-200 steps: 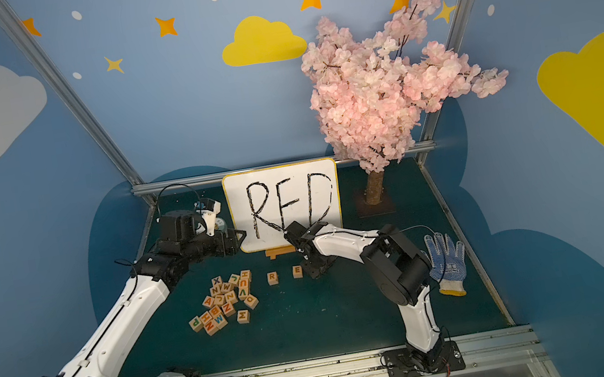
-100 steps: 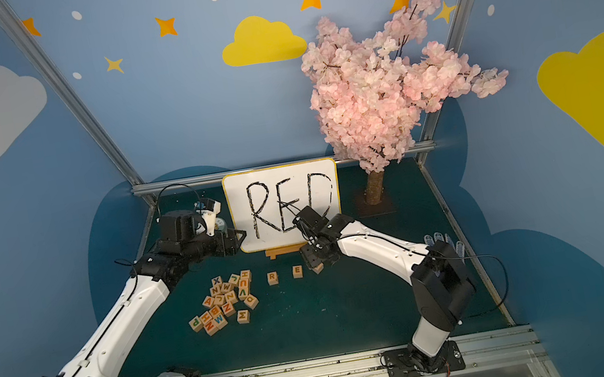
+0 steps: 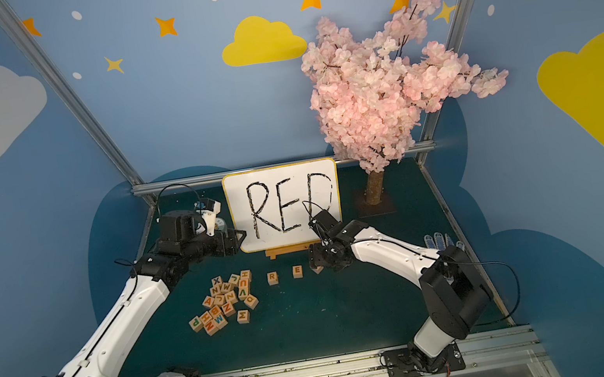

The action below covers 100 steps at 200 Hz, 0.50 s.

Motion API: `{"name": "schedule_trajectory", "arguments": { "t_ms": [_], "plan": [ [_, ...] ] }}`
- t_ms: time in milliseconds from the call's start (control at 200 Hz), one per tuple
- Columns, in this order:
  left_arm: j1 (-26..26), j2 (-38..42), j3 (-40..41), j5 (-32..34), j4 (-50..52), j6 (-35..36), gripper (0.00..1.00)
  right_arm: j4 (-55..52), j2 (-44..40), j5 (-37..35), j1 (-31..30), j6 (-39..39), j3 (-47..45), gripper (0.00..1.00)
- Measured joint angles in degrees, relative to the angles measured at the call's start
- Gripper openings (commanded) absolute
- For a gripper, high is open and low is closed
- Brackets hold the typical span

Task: Assemble the uppercase word "red" with letter blocks
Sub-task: Pick up the letter block from the center of the board.

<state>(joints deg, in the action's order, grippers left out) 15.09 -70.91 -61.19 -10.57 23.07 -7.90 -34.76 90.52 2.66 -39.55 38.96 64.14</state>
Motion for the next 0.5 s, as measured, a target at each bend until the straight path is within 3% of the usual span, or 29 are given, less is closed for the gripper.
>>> {"name": "schedule_trajectory", "arguments": {
  "t_ms": [220, 501],
  "plan": [
    [0.0, 0.0, 0.0, 0.0, 0.0, 0.0, 0.86, -4.5, 8.0, 1.8, 0.2, -9.7, 7.7, 0.59],
    [0.0, 0.0, 0.0, 0.0, 0.0, 0.0, 0.86, -15.8, 16.5, -0.5, 0.9, -27.0, 19.3, 0.59]
  ]
}}
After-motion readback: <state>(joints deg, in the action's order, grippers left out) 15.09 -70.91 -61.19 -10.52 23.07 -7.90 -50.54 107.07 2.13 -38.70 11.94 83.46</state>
